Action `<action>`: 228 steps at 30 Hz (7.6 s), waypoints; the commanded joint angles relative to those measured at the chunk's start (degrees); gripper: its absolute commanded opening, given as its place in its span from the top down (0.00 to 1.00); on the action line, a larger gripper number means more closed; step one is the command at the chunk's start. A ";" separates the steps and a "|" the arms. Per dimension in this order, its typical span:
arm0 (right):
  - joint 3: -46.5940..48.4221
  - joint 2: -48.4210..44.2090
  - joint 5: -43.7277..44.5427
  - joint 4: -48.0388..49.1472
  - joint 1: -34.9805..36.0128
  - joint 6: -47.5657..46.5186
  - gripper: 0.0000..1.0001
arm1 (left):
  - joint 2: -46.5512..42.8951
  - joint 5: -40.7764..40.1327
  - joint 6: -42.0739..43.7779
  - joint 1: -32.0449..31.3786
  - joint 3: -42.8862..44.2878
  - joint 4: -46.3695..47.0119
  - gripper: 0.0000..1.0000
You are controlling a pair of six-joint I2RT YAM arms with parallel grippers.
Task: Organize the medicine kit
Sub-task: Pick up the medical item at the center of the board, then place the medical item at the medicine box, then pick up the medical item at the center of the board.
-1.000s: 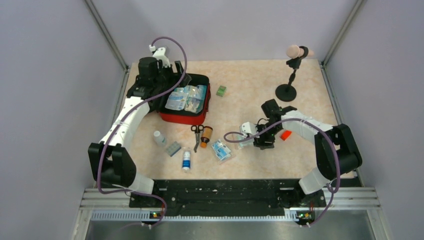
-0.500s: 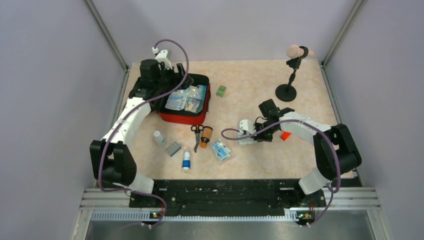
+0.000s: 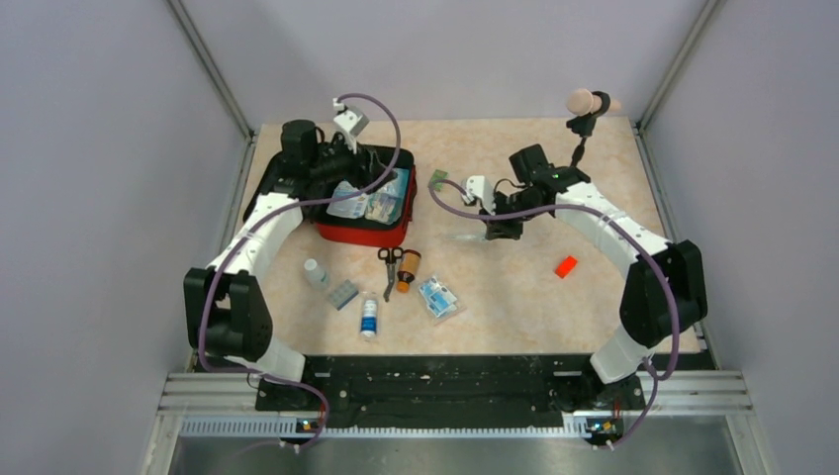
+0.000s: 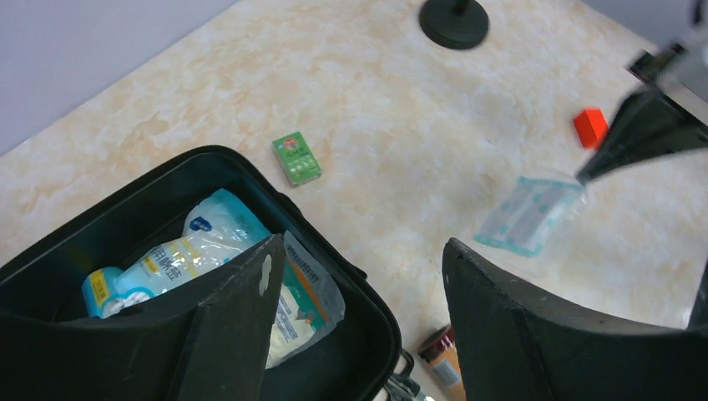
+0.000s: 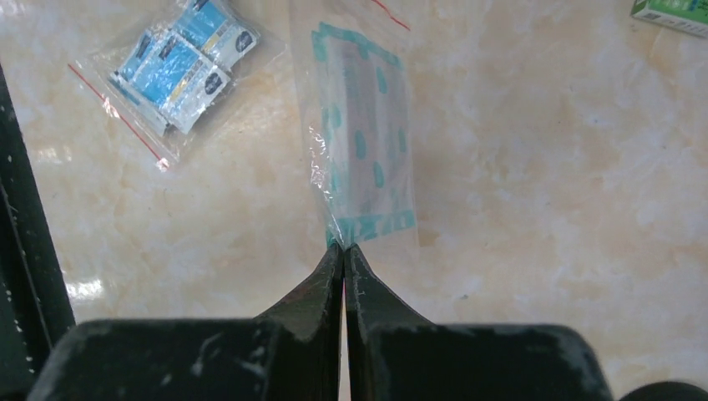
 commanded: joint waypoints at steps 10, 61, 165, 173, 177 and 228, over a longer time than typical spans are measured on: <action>9.43 6.38 -11.23 3.19 -0.98 13.03 1.00 | -2.74 19.94 52.33 -3.36 3.39 -25.80 0.37; 16.28 6.97 -8.95 11.01 -7.66 35.88 0.30 | 6.43 3.07 53.28 -10.10 8.57 -19.56 1.00; 7.86 17.09 -9.03 9.43 2.13 32.97 0.47 | -14.25 -20.72 -10.42 -0.02 -14.46 -12.37 0.01; 13.24 24.76 -12.72 6.70 3.26 31.27 0.44 | -15.25 -16.91 -20.65 7.13 -16.33 -1.86 0.06; 15.56 26.84 -15.19 5.36 3.28 30.91 0.43 | -15.35 -16.23 -20.45 7.60 -16.33 -1.48 0.16; 4.20 12.56 18.02 8.60 15.03 32.26 1.00 | -14.83 -11.27 -35.49 15.37 -22.39 8.54 0.10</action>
